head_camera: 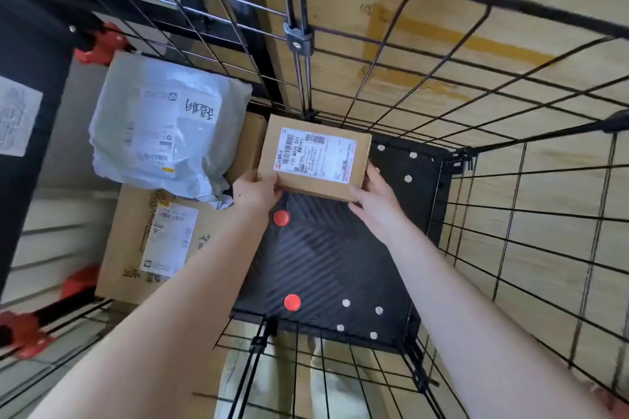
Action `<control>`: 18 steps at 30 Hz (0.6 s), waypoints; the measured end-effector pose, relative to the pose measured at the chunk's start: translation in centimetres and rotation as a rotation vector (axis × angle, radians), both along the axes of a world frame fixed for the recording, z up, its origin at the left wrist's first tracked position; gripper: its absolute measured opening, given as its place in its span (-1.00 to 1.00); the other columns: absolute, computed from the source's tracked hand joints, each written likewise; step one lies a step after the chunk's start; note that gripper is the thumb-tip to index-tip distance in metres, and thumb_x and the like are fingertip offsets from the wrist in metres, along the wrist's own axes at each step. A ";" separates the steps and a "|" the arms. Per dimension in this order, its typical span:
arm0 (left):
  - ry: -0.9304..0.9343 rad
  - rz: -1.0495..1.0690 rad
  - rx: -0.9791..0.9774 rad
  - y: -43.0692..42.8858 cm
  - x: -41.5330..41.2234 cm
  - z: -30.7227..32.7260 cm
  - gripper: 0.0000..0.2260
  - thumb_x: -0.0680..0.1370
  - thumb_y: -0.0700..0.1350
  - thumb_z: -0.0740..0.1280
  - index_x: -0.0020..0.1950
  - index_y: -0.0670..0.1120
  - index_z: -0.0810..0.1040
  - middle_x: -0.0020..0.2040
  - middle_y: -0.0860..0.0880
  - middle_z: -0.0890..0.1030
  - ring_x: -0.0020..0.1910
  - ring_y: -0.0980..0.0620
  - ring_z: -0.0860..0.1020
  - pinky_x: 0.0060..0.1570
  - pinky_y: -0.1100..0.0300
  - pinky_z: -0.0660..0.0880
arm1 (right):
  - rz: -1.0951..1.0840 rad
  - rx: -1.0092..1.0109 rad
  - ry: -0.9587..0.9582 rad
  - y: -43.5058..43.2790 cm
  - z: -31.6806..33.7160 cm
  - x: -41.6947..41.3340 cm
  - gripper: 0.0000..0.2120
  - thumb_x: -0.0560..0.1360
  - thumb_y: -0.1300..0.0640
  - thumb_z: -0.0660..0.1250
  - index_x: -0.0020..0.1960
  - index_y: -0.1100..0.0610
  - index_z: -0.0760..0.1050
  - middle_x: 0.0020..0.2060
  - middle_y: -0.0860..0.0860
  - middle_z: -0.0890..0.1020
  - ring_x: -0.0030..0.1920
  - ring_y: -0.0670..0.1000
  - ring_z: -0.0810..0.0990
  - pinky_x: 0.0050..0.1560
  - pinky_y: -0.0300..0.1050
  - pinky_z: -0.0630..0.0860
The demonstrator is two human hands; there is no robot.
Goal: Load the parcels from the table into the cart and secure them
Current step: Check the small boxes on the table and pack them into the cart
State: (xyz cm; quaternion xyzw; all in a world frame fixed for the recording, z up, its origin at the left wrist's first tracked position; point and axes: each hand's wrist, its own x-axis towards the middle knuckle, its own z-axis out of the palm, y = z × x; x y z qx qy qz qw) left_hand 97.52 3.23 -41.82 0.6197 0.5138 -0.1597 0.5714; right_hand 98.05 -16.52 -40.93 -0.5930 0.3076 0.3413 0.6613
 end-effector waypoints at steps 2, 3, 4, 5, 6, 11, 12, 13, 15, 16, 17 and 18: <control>0.006 0.145 -0.124 0.6 0.0 -1.1 -0.89 0.45 -0.29 0.38 -0.18 -0.17 0.46 -0.10 -0.13 0.54 -0.21 -0.10 0.50 -0.20 0.15 0.50 | 0.028 -0.011 -0.007 0.2 -0.9 0.2 -0.37 0.58 0.32 0.24 0.51 -0.18 0.20 0.35 -0.11 0.48 0.33 -0.07 0.44 0.32 -0.07 0.36; 0.026 0.189 -0.180 0.9 0.1 -1.5 -0.89 0.51 -0.29 0.34 -0.16 -0.16 0.44 -0.07 -0.11 0.53 -0.13 -0.07 0.51 -0.09 0.15 0.53 | 0.036 -0.022 -0.007 0.4 -1.2 0.3 -0.37 0.58 0.32 0.24 0.50 -0.18 0.21 0.35 -0.09 0.48 0.33 -0.08 0.45 0.30 -0.11 0.38; 0.038 0.234 -0.221 1.0 0.3 -1.7 -0.91 0.55 -0.29 0.30 -0.11 -0.15 0.44 -0.05 -0.11 0.52 -0.08 -0.04 0.53 0.00 0.18 0.54 | 0.033 -0.033 -0.005 0.5 -1.6 0.3 -0.38 0.58 0.33 0.23 0.50 -0.18 0.22 0.34 -0.08 0.49 0.32 -0.08 0.46 0.31 -0.11 0.40; 0.041 0.272 -0.252 1.0 0.4 -1.8 -0.94 0.57 -0.28 0.28 -0.07 -0.16 0.44 -0.03 -0.11 0.53 -0.06 -0.01 0.54 0.05 0.20 0.54 | 0.022 -0.048 -0.004 0.7 -1.9 0.3 -0.38 0.58 0.34 0.22 0.49 -0.18 0.23 0.32 -0.08 0.51 0.30 -0.09 0.47 0.32 -0.10 0.40; 0.050 0.293 -0.278 0.8 0.5 -1.8 -0.95 0.58 -0.26 0.27 -0.06 -0.16 0.43 -0.06 -0.09 0.54 -0.09 0.02 0.55 0.05 0.22 0.55 | 0.005 -0.067 -0.007 0.9 -2.1 0.3 -0.38 0.58 0.35 0.21 0.48 -0.18 0.25 0.29 -0.08 0.54 0.26 -0.11 0.50 0.30 -0.10 0.41; 0.084 0.396 -0.427 -0.7 0.9 -1.2 -0.79 0.62 -0.24 0.17 -0.21 -0.10 0.38 -0.27 0.11 0.61 -0.18 0.20 0.51 0.02 0.36 0.40 | -0.053 -0.210 -0.041 2.1 -3.1 -0.2 -0.39 0.54 0.37 0.24 0.43 -0.18 0.34 0.16 -0.07 0.61 0.11 -0.11 0.58 0.18 -0.13 0.52; 0.075 0.430 -0.453 -0.8 0.9 -1.4 -0.81 0.62 -0.25 0.19 -0.20 -0.12 0.40 -0.08 0.13 0.65 -0.03 0.21 0.55 0.06 0.41 0.36 | -0.066 -0.232 -0.051 2.3 -3.2 -0.3 -0.39 0.54 0.37 0.24 0.43 -0.17 0.35 0.12 -0.07 0.63 0.08 -0.11 0.59 0.15 -0.14 0.53; 0.071 0.488 -0.474 -0.8 1.1 -1.5 -0.85 0.61 -0.26 0.23 -0.17 -0.16 0.44 0.12 0.09 0.62 0.13 0.21 0.55 0.04 0.46 0.37 | -0.082 -0.248 -0.052 2.3 -3.5 -0.4 -0.41 0.53 0.38 0.25 0.43 -0.14 0.37 0.04 -0.08 0.65 0.03 -0.12 0.59 0.13 -0.16 0.53; 0.082 0.598 -0.479 -0.6 1.2 -1.7 -0.92 0.58 -0.27 0.29 -0.11 -0.20 0.49 0.18 -0.03 0.59 0.20 0.10 0.55 -0.25 0.40 0.52 | -0.119 -0.269 -0.042 2.5 -4.0 -0.3 -0.44 0.53 0.37 0.28 0.41 -0.10 0.40 -0.09 -0.09 0.67 -0.07 -0.12 0.59 0.09 -0.18 0.55; 0.086 0.644 -0.482 -0.6 1.1 -1.9 -0.91 0.59 -0.27 0.28 -0.12 -0.21 0.48 0.17 -0.08 0.57 0.22 0.04 0.55 -0.30 0.34 0.55 | -0.135 -0.275 -0.034 2.5 -4.1 -0.3 -0.46 0.53 0.35 0.30 0.40 -0.09 0.41 -0.10 -0.07 0.68 -0.08 -0.10 0.60 0.09 -0.16 0.56; 0.084 0.668 -0.488 -0.7 1.2 -1.6 -0.89 0.61 -0.28 0.23 -0.12 -0.21 0.47 0.22 -0.11 0.55 0.28 0.00 0.51 -0.25 0.30 0.56 | -0.141 -0.285 -0.026 2.4 -4.3 -0.3 -0.48 0.53 0.33 0.32 0.40 -0.09 0.42 -0.10 -0.04 0.68 -0.06 -0.08 0.61 0.09 -0.15 0.57; 0.086 0.659 -0.492 -0.9 1.4 -1.8 -0.88 0.63 -0.28 0.17 -0.06 -0.22 0.47 0.32 -0.14 0.50 0.34 -0.01 0.46 -0.11 0.29 0.55 | -0.139 -0.296 -0.027 2.4 -4.5 -0.3 -0.49 0.53 0.32 0.33 0.39 -0.09 0.43 -0.09 -0.03 0.68 -0.05 -0.07 0.62 0.10 -0.14 0.57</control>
